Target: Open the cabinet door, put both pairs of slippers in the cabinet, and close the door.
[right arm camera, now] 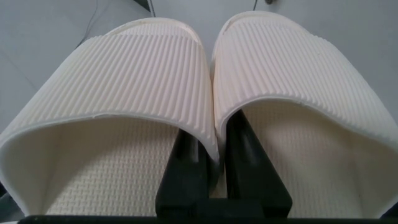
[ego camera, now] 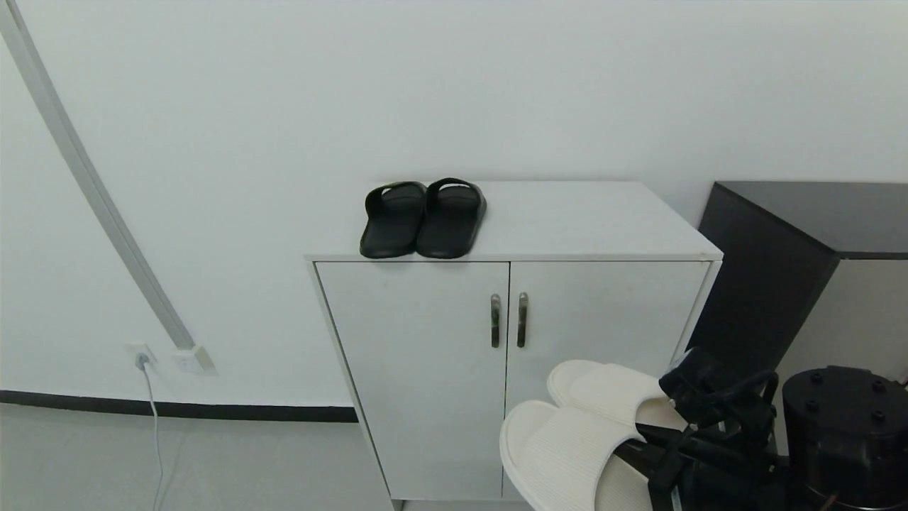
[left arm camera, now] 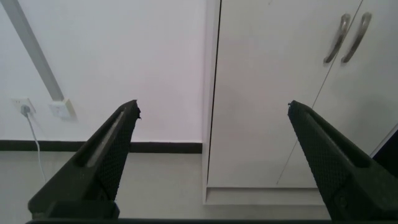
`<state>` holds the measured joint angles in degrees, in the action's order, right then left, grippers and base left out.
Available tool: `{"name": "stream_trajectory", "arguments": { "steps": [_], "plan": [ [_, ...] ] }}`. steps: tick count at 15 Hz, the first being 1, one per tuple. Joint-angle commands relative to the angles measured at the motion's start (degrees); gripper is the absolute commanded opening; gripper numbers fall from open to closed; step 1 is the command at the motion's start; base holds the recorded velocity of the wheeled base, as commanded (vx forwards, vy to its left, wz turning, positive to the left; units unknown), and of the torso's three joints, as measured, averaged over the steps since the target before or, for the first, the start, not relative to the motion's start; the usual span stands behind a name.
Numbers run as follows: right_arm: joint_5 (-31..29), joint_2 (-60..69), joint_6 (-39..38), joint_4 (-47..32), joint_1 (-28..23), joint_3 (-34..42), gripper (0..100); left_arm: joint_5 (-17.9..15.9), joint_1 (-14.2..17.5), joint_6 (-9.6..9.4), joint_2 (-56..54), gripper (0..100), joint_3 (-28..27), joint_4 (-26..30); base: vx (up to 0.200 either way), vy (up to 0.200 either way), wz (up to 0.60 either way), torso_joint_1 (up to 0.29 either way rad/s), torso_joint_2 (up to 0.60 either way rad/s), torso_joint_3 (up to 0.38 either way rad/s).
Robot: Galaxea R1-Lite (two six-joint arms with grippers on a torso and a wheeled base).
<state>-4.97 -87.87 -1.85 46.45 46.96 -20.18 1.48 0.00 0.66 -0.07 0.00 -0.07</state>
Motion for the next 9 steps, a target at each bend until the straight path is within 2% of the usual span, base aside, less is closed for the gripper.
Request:
{"name": "stream_trajectory", "arguments": {
  "steps": [1, 9],
  "plan": [
    [-0.04, -0.2, 0.01, 0.05, 0.33, 0.05, 0, -0.07, 0.0, -0.04, 0.07, 100, 0.0, -0.01, 0.0, 0.0, 0.0, -0.183, 0.5, 0.315],
    [0.05, -0.02, 0.01, 0.05, 0.41, 0.05, 0, -0.07, 0.0, -0.48, 0.07, 100, 0.0, -0.01, 0.0, 0.0, 0.0, -0.149, 0.47, 0.331]
  ]
}}
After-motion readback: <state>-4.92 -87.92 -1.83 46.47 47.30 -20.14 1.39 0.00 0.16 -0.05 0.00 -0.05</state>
